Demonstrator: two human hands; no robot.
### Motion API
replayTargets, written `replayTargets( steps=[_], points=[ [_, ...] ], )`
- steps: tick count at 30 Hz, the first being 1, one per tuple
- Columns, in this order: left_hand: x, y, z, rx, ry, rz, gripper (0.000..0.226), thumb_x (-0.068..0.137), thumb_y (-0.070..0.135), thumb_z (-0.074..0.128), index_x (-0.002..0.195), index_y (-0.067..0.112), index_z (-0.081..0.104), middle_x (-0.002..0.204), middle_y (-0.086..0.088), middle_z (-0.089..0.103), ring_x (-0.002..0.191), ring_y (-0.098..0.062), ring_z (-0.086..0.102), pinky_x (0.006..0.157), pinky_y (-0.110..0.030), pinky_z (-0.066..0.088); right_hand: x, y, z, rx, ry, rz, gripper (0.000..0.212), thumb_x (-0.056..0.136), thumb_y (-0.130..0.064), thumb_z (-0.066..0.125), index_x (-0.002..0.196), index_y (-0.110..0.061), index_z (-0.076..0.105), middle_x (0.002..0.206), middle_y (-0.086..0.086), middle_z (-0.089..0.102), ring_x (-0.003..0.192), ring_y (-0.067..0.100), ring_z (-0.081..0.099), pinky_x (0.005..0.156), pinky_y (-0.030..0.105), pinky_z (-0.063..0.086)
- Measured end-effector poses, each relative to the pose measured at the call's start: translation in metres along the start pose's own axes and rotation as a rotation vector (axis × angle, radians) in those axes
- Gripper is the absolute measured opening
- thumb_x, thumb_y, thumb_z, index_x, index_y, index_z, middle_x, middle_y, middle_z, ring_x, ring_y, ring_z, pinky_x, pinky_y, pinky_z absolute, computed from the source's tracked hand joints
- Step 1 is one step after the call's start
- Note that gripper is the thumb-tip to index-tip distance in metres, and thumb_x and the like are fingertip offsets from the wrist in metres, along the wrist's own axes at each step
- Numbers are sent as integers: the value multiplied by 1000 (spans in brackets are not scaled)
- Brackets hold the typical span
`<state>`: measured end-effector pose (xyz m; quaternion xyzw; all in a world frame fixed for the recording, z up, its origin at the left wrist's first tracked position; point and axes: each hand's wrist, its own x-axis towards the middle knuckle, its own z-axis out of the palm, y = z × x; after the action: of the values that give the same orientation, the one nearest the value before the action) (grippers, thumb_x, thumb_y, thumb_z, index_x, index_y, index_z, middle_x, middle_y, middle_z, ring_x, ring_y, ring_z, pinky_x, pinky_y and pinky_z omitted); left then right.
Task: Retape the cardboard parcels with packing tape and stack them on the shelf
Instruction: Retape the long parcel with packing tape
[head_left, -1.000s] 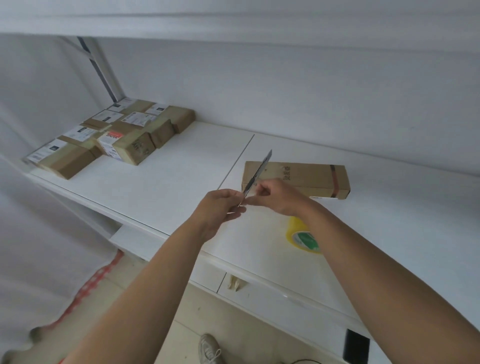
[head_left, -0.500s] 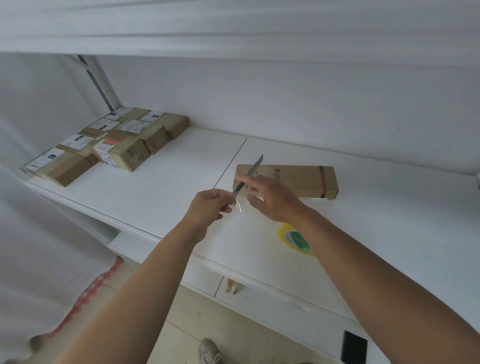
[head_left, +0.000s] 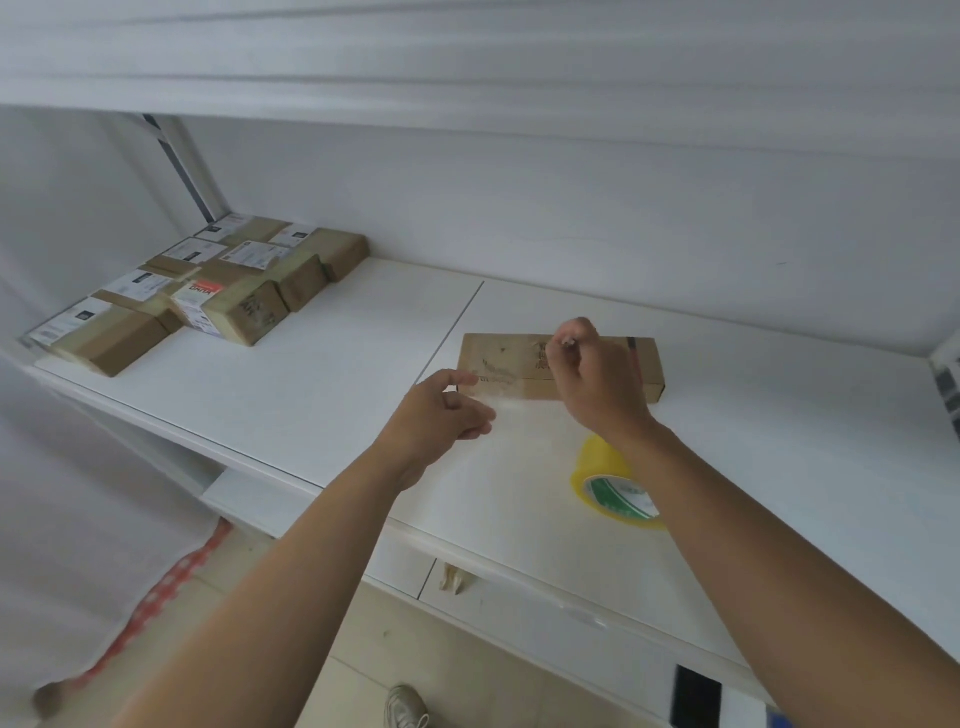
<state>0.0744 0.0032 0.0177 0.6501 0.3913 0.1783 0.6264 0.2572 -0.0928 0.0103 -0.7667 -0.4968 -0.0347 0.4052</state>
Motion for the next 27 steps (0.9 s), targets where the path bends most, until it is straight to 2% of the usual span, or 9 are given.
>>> replayTargets(
  steps=[3,4,7,10,14,17,20,25,27],
  points=[
    [3,-4,6,7,-15,-23,36,91,-1,66,125,8,56,94,-12,75,80,-16,72,81,-26,57,12,-15,1,251,57,139,15,100,-21,52,92,-13,61,70,-2,65,61,5,57,57,9,39],
    [3,-6,7,12,-14,-33,35,91,-1,66,124,7,57,94,-11,76,80,-16,72,80,-25,57,15,-17,4,362,47,196,16,99,-20,52,87,-14,61,69,-3,65,62,7,59,61,10,42],
    [4,-12,9,2,-11,-74,33,91,0,67,122,6,59,93,-9,76,79,-14,73,76,-21,56,19,-16,13,690,7,384,15,97,-18,57,90,-8,67,69,4,67,66,11,62,71,27,53],
    [4,-18,8,-25,-6,-132,31,88,1,71,118,3,61,97,-12,75,81,-16,73,76,-20,57,17,-9,13,933,-1,502,9,92,-11,63,86,-10,69,67,8,65,69,18,61,71,30,52],
    [5,-22,6,-72,-28,-203,17,88,1,71,105,0,70,95,-12,76,83,-18,73,74,-21,57,22,-3,9,1194,-69,581,12,91,-5,60,83,-7,67,62,8,64,64,21,60,66,29,49],
    [5,-23,10,-97,-15,-205,5,90,7,70,93,3,72,89,-11,75,77,-18,72,69,-21,56,23,-1,7,1223,-96,579,21,92,-2,49,79,-4,65,54,9,61,55,20,57,61,30,46],
    [5,-25,13,-70,39,-185,7,94,12,67,91,6,69,83,-9,74,70,-16,70,64,-20,55,19,0,3,1105,-187,494,26,90,2,42,76,-3,63,49,9,57,49,21,53,58,30,44],
    [6,-27,11,-11,73,-170,10,97,17,63,96,8,68,88,-9,73,72,-16,68,66,-23,57,9,4,9,867,-362,378,12,81,-11,51,75,-5,58,48,6,58,46,18,53,56,29,45],
    [7,-27,10,10,90,-163,10,97,18,63,95,10,68,94,-7,72,78,-17,68,72,-26,59,7,2,12,777,-397,330,15,88,-8,51,75,-5,58,50,6,61,49,17,54,56,27,44]
  ],
)
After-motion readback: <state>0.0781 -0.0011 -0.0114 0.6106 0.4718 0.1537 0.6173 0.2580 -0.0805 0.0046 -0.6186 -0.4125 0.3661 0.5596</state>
